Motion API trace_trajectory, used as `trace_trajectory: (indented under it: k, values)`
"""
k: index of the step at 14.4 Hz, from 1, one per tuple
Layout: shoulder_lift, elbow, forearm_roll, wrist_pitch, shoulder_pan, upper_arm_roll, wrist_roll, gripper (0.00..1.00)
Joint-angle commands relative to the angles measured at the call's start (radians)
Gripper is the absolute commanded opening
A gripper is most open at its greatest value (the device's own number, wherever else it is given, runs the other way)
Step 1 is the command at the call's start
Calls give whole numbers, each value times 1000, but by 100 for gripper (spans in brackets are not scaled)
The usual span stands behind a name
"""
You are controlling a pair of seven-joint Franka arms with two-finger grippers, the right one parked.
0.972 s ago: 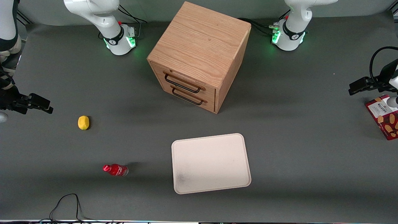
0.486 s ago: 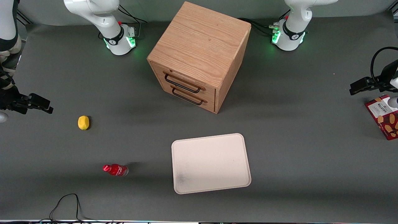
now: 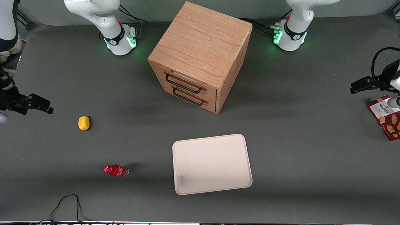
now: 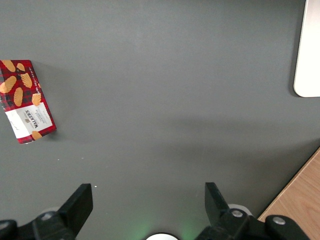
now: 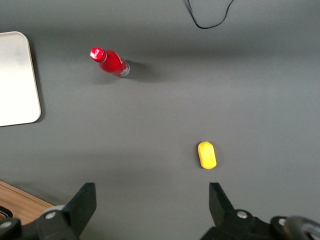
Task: Place red cookie box on tray
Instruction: 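Move the left gripper over the red plaid shortbread box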
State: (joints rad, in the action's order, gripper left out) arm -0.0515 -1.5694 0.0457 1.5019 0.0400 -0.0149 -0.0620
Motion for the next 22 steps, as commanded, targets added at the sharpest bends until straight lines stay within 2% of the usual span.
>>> trace_trajectory:
  k: [1,5,12,15,19,22]
  values:
    - [-13,34,13,-31,-15,13,-4,100]
    - [-34,35,13,-22,-8,13,-19,100]
    - [-44,55,46,17,139,16,5,100]
    - [-44,64,85,15,225,16,22,100]
    - [-92,87,69,24,383,13,233,100]
    - [-227,236,66,24,477,13,318,100]
